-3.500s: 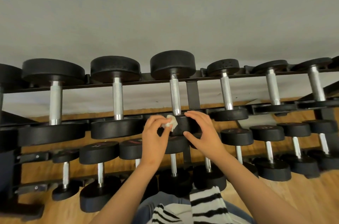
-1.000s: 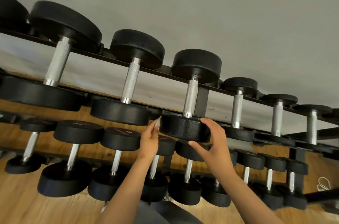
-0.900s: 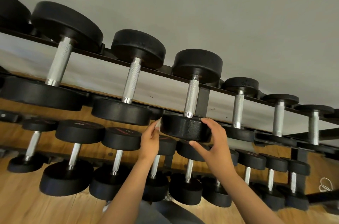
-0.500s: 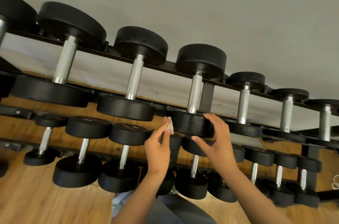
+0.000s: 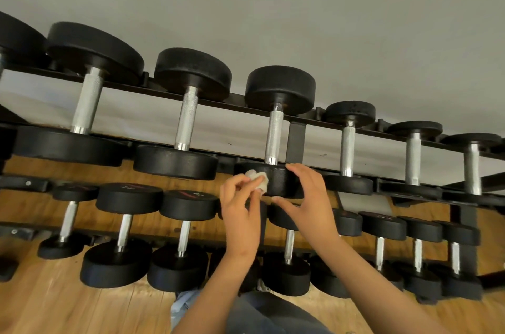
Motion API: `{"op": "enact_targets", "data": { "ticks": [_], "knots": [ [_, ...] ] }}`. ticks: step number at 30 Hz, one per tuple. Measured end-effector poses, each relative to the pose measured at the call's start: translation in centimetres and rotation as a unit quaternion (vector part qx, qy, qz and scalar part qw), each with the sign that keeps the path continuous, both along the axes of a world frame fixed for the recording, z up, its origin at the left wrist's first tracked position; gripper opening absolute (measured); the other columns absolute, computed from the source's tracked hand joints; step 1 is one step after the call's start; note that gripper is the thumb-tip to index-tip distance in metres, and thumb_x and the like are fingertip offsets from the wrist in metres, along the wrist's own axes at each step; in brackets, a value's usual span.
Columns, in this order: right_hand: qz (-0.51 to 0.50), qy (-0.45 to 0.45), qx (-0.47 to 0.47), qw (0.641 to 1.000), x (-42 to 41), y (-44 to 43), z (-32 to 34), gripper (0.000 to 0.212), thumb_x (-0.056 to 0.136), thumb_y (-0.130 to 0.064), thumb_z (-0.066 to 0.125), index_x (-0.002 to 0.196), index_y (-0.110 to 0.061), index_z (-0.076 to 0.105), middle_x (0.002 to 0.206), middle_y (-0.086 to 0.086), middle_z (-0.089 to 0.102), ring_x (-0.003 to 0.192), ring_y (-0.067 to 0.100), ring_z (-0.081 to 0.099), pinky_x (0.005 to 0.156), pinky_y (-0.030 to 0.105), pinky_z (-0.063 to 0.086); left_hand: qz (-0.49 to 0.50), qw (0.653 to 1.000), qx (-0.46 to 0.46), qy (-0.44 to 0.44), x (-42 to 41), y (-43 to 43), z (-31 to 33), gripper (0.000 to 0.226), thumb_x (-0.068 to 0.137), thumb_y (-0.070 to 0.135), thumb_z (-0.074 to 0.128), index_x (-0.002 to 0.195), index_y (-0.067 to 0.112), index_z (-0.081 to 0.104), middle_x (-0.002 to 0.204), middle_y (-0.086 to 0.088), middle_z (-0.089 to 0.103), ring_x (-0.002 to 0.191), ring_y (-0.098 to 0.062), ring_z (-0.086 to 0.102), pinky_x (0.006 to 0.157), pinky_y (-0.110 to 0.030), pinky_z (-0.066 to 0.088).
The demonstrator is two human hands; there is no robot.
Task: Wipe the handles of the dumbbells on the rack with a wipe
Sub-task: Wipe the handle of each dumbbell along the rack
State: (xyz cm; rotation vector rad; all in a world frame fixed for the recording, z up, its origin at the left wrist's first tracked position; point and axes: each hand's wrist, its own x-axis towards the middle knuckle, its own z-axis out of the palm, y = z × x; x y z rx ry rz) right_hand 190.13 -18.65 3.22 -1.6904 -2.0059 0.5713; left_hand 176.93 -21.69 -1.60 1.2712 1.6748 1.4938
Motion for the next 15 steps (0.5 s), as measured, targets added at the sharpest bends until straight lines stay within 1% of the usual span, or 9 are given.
{"op": "enact_targets", "data": {
  "ticks": [2,4,5,7,9,11,13,14,15],
  "knots": [
    [0.000,0.002,-0.004,1.000,0.0,-0.1,0.1,0.068,0.075,-0.030,0.080,0.135,-0.024,0.048,0.135,-0.010,0.046,0.127,-0.004,0.030,0.104,0.004,0.018,0.010,0.999,-0.016,-0.027,-0.9,0.3,-0.1,0.033,0.091,0.002,0.062,0.116,0.022,0.070,0.110,0.008,0.051,0.108,-0.012,0.051,0.093,-0.016,0.045],
    [0.001,0.003,-0.003,1.000,0.0,-0.1,0.1,0.068,0.076,-0.029,0.080,0.136,-0.025,0.048,0.134,-0.013,0.044,0.126,-0.006,0.029,0.104,0.005,0.018,0.011,1.000,-0.024,-0.013,-1.7,0.6,-0.3,0.033,0.092,0.003,0.060,0.118,0.021,0.068,0.111,0.007,0.053,0.107,-0.010,0.054,0.095,-0.015,0.045],
    [0.000,0.003,-0.003,1.000,0.1,-0.1,0.2,0.068,0.076,-0.029,0.080,0.136,-0.025,0.048,0.134,-0.015,0.043,0.126,-0.006,0.029,0.104,0.005,0.018,0.016,0.999,-0.031,-0.015,-2.0,0.8,-0.5,0.033,0.092,0.003,0.059,0.118,0.021,0.068,0.112,0.008,0.056,0.106,-0.007,0.056,0.094,-0.012,0.045],
    [-0.002,0.000,-0.008,1.000,0.1,0.0,0.2,0.068,0.076,-0.029,0.080,0.136,-0.026,0.047,0.132,-0.019,0.040,0.126,-0.007,0.028,0.104,0.004,0.016,0.036,0.997,-0.049,-0.038,-2.6,1.3,-1.1,0.033,0.093,0.002,0.058,0.117,0.024,0.064,0.113,0.011,0.060,0.106,-0.002,0.058,0.092,-0.005,0.042],
    [-0.002,0.000,-0.011,1.000,0.1,0.0,0.1,0.069,0.076,-0.030,0.079,0.137,-0.027,0.047,0.132,-0.021,0.038,0.126,-0.008,0.027,0.103,0.003,0.016,0.038,0.992,-0.082,-0.084,-3.2,1.8,-2.2,0.033,0.095,0.002,0.055,0.119,0.023,0.062,0.114,0.013,0.062,0.110,-0.004,0.059,0.092,-0.004,0.042],
    [-0.004,0.004,-0.014,1.000,0.1,0.0,0.0,0.069,0.076,-0.030,0.079,0.137,-0.027,0.046,0.133,-0.021,0.037,0.127,-0.008,0.027,0.103,0.003,0.016,0.020,0.982,-0.129,-0.140,-3.6,2.5,-3.6,0.031,0.098,0.004,0.052,0.125,0.017,0.062,0.117,0.011,0.062,0.117,-0.008,0.057,0.095,-0.005,0.041],
    [-0.008,0.008,-0.016,1.000,0.1,0.0,-0.1,0.070,0.076,-0.029,0.080,0.137,-0.027,0.046,0.133,-0.020,0.038,0.127,-0.008,0.027,0.104,0.005,0.017,-0.004,0.972,-0.159,-0.176,-3.9,3.3,-4.6,0.032,0.099,0.006,0.049,0.129,0.013,0.060,0.124,0.007,0.062,0.123,-0.011,0.055,0.098,-0.007,0.040],
    [-0.009,0.009,-0.016,1.000,0.0,0.0,-0.1,0.070,0.076,-0.028,0.080,0.137,-0.027,0.046,0.133,-0.020,0.038,0.127,-0.007,0.027,0.105,0.007,0.018,-0.019,0.966,-0.172,-0.193,-3.9,3.7,-5.0,0.033,0.100,0.007,0.047,0.130,0.013,0.059,0.127,0.004,0.062,0.124,-0.012,0.054,0.101,-0.011,0.041],
    [-0.010,0.010,-0.017,1.000,0.0,0.0,-0.1,0.070,0.076,-0.028,0.080,0.137,-0.026,0.046,0.133,-0.019,0.039,0.127,-0.007,0.027,0.105,0.008,0.019,-0.030,0.958,-0.189,-0.213,-3.9,4.1,-5.3,0.033,0.101,0.009,0.045,0.131,0.013,0.058,0.129,0.001,0.062,0.125,-0.013,0.054,0.104,-0.018,0.042]
  ]
}}
